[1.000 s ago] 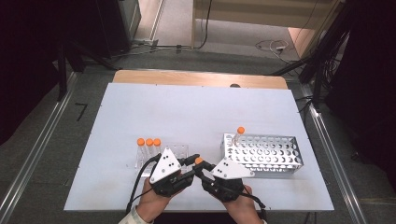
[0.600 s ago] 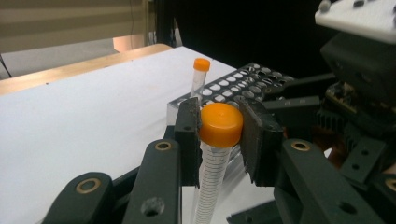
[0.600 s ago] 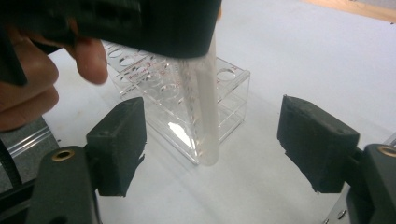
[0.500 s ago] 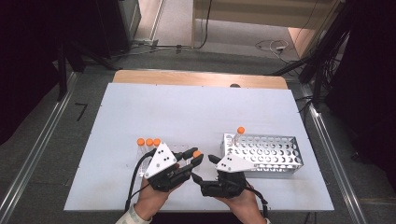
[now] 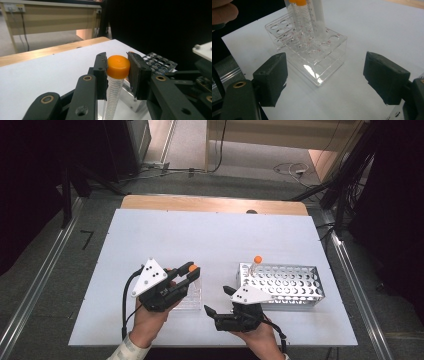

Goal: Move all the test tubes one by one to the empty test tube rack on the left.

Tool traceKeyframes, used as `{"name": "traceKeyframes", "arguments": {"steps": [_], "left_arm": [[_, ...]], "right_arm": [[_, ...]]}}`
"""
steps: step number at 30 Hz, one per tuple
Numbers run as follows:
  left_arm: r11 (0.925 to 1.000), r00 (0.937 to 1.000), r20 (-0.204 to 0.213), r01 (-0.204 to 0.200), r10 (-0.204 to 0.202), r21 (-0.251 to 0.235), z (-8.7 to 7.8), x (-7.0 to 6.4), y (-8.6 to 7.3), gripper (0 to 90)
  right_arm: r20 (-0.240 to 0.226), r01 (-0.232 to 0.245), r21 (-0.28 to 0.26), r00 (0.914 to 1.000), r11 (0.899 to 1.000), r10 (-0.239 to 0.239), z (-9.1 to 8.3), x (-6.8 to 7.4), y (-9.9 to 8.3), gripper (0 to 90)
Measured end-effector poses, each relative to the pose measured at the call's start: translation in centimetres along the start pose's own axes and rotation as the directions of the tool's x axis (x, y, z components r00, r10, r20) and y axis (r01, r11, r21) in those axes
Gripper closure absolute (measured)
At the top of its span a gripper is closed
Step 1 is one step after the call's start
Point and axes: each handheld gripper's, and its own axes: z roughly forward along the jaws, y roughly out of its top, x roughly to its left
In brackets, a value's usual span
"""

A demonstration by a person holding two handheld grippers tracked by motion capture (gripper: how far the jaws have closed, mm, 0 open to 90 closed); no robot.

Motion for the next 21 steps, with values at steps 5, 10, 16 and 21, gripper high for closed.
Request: {"name": "traceKeyframes", "arguments": {"steps": [5,10,16,21], "left_arm": [[1.0000,0.9981,-0.062,0.001,0.000,0.006,-0.3,1.2,0.0,70.0],[0.9998,0.9927,-0.121,0.009,-0.007,0.018,-0.3,2.4,-0.4,70.0],[0.9997,0.9890,-0.148,0.006,-0.002,0.022,-0.2,2.9,-0.7,69.9],[0.9996,0.9871,-0.160,0.005,0.000,0.028,-0.1,3.0,-0.9,69.9]], "right_arm": [[0.004,0.000,0.000,1.0000,1.000,0.000,0.0,-0.1,0.0,18.3],[0.005,0.003,0.001,1.0000,1.000,-0.003,-0.1,-0.1,0.0,18.3],[0.008,-0.003,0.000,1.0000,1.000,0.003,-0.2,-0.2,0.0,18.5],[0.009,-0.004,-0.001,1.0000,1.000,0.004,-0.2,-0.2,0.0,18.6]]}}
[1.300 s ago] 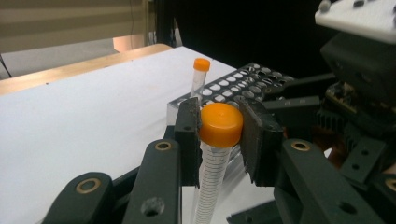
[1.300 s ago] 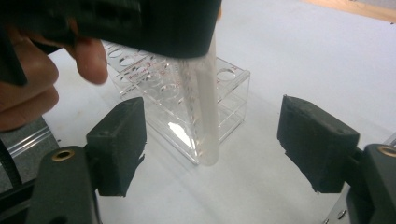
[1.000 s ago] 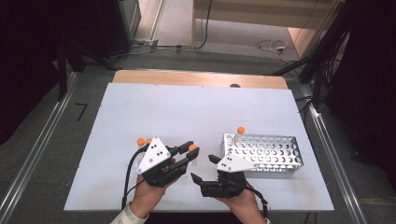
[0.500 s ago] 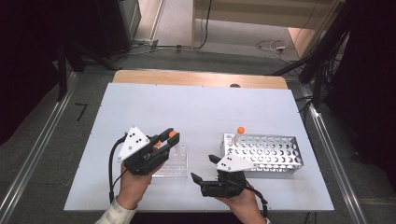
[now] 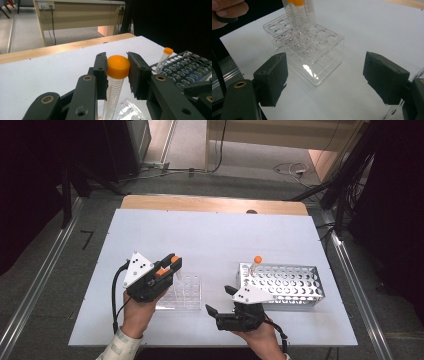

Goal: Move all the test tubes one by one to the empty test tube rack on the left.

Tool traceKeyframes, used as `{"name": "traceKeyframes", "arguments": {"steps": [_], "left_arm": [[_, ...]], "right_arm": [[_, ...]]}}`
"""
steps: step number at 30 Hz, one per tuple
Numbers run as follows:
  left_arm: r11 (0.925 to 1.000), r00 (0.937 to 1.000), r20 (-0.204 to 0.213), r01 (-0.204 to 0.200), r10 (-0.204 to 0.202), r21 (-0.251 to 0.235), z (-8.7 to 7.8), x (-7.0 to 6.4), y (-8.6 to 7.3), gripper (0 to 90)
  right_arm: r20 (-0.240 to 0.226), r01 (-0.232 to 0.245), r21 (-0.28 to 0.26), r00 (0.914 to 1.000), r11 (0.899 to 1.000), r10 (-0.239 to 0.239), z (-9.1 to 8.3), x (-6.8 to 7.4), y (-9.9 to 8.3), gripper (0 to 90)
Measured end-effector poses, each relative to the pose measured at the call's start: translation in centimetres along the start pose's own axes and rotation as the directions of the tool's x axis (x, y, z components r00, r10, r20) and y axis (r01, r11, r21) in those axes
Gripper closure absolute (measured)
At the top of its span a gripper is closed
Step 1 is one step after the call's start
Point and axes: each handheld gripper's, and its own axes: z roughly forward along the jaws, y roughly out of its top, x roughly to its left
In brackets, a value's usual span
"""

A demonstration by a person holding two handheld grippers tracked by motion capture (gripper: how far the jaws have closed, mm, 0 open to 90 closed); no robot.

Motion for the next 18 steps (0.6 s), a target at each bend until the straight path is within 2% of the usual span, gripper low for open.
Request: {"name": "traceKeyframes", "arguments": {"steps": [4,18], "left_arm": [[0.9999,0.9999,-0.009,-0.012,0.012,0.011,0.20,-0.04,-0.23,69.9],[0.9994,0.9998,-0.019,-0.007,0.008,0.033,0.45,0.18,-0.90,69.9]], "right_arm": [[0.000,0.000,-0.001,1.0000,1.000,0.000,-0.01,0.01,0.00,18.6],[0.002,0.007,-0.003,1.0000,1.000,-0.007,-0.10,-0.02,-0.03,18.8]]}}
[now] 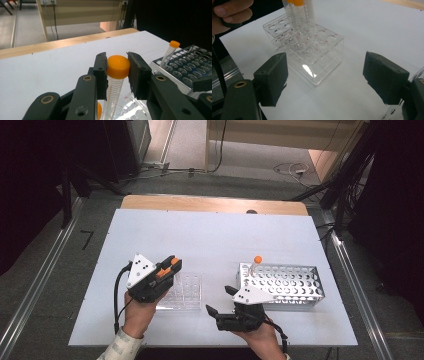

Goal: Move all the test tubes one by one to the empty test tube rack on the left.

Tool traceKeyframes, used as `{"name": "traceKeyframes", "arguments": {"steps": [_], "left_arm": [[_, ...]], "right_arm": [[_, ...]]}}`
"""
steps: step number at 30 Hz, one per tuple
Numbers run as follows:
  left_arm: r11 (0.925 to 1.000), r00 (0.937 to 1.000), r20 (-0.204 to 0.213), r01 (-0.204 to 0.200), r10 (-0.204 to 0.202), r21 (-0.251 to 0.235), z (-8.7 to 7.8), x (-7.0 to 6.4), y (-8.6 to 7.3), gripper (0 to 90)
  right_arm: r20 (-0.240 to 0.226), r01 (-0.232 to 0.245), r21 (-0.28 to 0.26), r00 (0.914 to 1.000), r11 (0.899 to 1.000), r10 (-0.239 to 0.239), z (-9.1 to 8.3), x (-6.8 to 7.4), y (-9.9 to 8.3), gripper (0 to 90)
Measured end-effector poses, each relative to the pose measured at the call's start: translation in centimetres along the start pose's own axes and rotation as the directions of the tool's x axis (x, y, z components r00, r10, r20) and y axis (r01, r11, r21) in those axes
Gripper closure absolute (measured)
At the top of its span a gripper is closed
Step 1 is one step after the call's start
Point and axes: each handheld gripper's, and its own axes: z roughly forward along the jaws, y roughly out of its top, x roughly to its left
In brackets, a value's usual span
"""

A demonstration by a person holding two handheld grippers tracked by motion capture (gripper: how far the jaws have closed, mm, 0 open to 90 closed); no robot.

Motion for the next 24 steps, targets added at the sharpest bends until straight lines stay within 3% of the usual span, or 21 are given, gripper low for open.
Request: {"name": "traceKeyframes", "arguments": {"steps": [24], "left_arm": [[0.9982,0.9999,-0.011,0.004,-0.003,0.060,0.9,0.0,-1.7,69.6]], "right_arm": [[0.005,0.006,0.002,1.0000,1.000,-0.006,-0.1,-0.1,-0.1,19.0]]}}
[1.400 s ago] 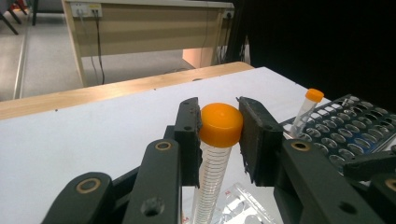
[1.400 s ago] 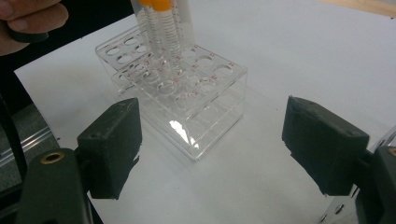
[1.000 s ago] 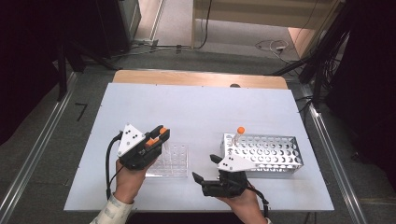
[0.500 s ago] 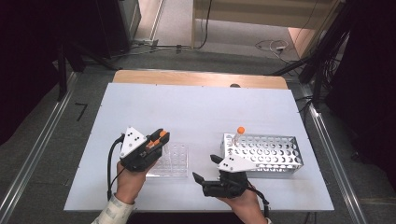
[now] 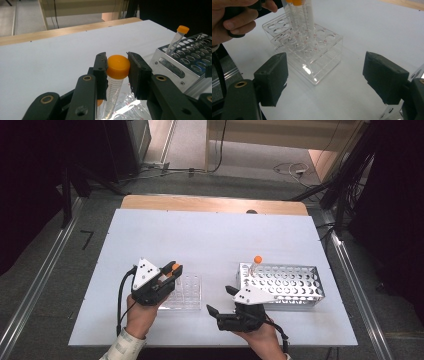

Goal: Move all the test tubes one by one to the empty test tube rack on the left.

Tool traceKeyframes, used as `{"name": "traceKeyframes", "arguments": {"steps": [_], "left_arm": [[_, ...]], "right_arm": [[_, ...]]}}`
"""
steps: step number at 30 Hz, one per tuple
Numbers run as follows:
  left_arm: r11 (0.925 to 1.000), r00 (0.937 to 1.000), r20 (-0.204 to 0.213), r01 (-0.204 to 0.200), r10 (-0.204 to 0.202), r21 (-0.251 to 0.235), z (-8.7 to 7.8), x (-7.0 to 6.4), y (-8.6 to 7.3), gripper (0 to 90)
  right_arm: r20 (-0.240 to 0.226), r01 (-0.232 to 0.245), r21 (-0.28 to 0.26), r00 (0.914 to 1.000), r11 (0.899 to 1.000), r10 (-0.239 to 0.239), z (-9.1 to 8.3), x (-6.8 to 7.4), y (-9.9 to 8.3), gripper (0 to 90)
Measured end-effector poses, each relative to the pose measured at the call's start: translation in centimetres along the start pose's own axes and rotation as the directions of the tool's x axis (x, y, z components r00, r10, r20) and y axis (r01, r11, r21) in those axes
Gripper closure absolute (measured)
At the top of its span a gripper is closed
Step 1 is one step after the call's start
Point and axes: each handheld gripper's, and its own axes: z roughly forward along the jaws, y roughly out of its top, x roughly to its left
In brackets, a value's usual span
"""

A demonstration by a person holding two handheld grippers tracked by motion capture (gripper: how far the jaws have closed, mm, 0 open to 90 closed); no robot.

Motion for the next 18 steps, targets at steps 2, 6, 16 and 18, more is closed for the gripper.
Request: {"name": "traceKeyframes", "arguments": {"steps": [2,6,16,18], "left_arm": [[1.0000,1.0000,-0.002,0.003,-0.003,0.008,0.08,0.03,-0.13,69.6],[0.9998,1.0000,0.000,0.001,-0.001,0.019,0.21,0.00,-0.32,69.5],[0.9994,0.9989,0.031,0.034,-0.034,0.004,-0.27,0.11,0.01,59.4],[0.9989,0.9983,0.036,0.045,-0.045,-0.009,-0.56,0.09,0.20,55.5]], "right_arm": [[0.001,0.001,0.001,1.0000,1.000,-0.001,0.00,0.02,-0.01,19.0],[0.001,0.000,0.001,1.0000,1.000,0.000,0.01,0.02,-0.02,19.0],[0.004,-0.003,-0.005,1.0000,1.000,0.003,-0.06,-0.02,-0.01,19.0],[0.009,-0.004,-0.010,0.9999,1.000,0.005,-0.22,-0.18,0.03,19.2]]}}
